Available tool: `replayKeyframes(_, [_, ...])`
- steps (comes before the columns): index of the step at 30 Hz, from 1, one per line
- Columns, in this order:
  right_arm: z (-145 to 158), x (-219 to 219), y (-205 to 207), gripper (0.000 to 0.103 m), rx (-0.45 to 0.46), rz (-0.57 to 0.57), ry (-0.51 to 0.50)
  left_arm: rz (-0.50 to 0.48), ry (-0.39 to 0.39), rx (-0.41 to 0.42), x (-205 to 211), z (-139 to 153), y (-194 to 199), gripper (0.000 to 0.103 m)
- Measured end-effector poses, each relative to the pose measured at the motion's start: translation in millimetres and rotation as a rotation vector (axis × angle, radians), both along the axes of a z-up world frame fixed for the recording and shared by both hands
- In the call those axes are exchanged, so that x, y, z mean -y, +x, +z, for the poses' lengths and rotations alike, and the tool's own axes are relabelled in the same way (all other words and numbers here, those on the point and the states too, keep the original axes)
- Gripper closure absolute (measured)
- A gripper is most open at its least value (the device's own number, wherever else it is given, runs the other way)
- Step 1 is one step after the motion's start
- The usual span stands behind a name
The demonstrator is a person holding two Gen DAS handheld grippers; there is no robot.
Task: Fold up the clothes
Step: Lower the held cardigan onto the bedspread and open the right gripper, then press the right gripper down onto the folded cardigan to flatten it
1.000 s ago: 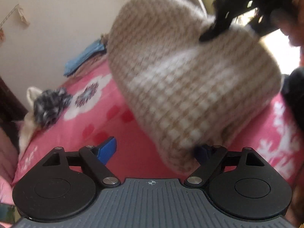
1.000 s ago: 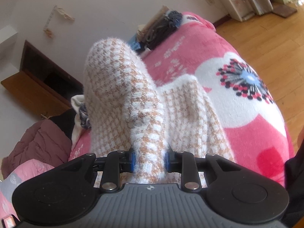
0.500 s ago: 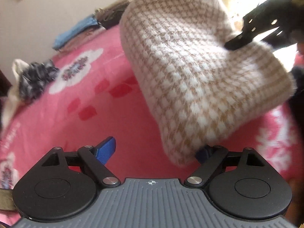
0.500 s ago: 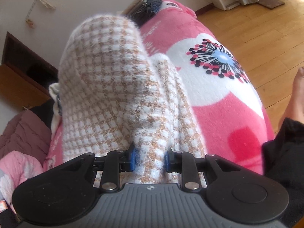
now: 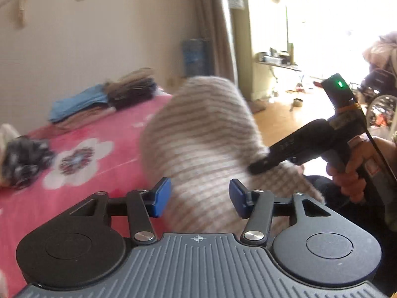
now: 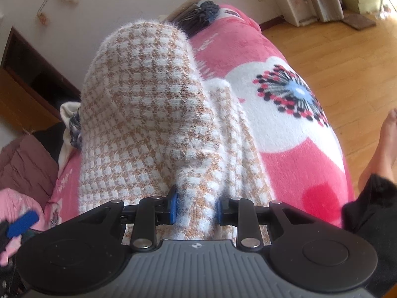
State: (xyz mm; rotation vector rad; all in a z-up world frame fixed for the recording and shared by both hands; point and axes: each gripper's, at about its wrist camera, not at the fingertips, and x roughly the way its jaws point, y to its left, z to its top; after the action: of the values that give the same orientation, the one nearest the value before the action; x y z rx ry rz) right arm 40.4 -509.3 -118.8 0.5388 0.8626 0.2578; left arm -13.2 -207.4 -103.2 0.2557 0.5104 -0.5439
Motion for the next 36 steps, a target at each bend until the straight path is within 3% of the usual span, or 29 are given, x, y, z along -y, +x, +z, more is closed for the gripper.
replayKeyframes(5, [11.0, -0.5, 5.5, 0.073, 0.034, 0.016, -0.048, 0.009, 0.019, -0.091, 13.6, -24.5, 15.2, 0.066])
replayKeyframes(16, [8.7, -3.4, 31.7, 0.072, 0.078, 0.133, -0.166, -0.015, 0.089, -0.045, 35.0, -40.0, 1.8, 0.064])
replayKeyframes(20, [1.5, 2.9, 28.9, 0.063, 0.086, 0.115, -0.165, -0.010, 0.114, -0.010, 44.9, -45.1, -5.7, 0.059])
replayKeyframes(23, [18.9, 7.6, 15.5, 0.045, 0.096, 0.061, -0.223, 0.008, 0.092, -0.006, 44.9, -46.8, -8.6, 0.058])
replayKeyframes(24, [28.1, 8.4, 9.3, 0.045, 0.110, 0.041, -0.262, 0.014, 0.082, -0.007, 44.6, -47.2, -8.5, 0.057])
replayKeyframes(28, [77.1, 6.7, -13.6, 0.050, 0.245, -0.033, -0.379, 0.028, 0.046, -0.006, 42.4, -48.0, -9.4, 0.057])
replayKeyframes(32, [127.2, -25.5, -14.9, 0.069, 0.449, 0.008, -0.416, 0.036, 0.028, 0.004, 41.6, -49.3, -13.6, 0.057])
replayKeyframes(35, [135.7, -61.1, 14.3, 0.079, 0.512, 0.078, -0.452, 0.043, -0.004, 0.003, 37.7, -51.0, -13.5, 0.056])
replayKeyframes(36, [127.4, -68.3, 29.8, 0.080, 0.485, 0.089, -0.453, 0.045, -0.015, 0.002, 36.1, -51.9, -13.1, 0.056])
